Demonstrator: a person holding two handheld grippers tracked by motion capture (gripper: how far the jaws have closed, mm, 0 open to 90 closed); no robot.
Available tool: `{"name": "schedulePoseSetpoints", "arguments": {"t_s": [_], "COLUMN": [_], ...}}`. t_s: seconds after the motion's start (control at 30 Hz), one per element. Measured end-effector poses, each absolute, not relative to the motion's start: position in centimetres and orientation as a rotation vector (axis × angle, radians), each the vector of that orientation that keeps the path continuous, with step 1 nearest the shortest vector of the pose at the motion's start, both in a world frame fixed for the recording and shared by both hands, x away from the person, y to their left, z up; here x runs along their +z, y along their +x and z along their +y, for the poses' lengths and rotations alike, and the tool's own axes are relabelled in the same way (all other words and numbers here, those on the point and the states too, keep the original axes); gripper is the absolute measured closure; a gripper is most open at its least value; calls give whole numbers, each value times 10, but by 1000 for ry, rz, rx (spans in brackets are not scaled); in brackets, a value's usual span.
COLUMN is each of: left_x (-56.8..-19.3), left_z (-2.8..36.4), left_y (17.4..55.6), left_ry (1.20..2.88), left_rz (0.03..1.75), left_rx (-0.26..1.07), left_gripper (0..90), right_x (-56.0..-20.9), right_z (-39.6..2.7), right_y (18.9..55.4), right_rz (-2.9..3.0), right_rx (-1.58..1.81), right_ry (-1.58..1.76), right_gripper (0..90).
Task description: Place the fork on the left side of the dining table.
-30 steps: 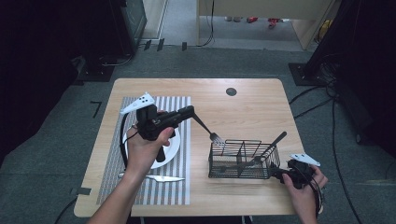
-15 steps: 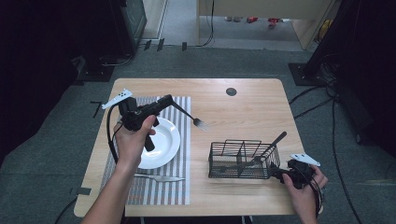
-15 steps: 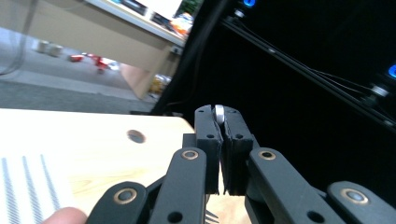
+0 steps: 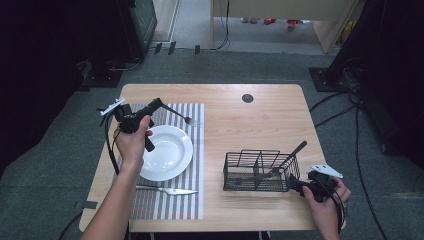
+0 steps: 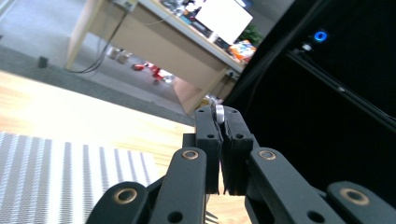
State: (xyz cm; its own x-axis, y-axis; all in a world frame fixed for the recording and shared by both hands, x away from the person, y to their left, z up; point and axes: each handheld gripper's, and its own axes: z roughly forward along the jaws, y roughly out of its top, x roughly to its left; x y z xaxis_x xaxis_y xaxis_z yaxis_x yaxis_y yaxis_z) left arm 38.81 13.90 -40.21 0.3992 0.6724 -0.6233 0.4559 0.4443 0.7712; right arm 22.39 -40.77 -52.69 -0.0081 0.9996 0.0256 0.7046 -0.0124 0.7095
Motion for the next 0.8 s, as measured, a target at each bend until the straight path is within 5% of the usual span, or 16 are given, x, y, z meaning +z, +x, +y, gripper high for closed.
{"name": "schedulePoseSetpoints", "arguments": {"t_s": [0.8], "left_x": [-470], "left_z": [169], "left_y": [442], "left_ry": [1031], "left_rz": [1485], "left_rx": [149], "left_gripper": [886], "right_x": [-527], "right_z": [-408], "right_y": [224], "right_rz": [1764], "right_rx": [761], "right_ry": [1768], "right_gripper": [0]}}
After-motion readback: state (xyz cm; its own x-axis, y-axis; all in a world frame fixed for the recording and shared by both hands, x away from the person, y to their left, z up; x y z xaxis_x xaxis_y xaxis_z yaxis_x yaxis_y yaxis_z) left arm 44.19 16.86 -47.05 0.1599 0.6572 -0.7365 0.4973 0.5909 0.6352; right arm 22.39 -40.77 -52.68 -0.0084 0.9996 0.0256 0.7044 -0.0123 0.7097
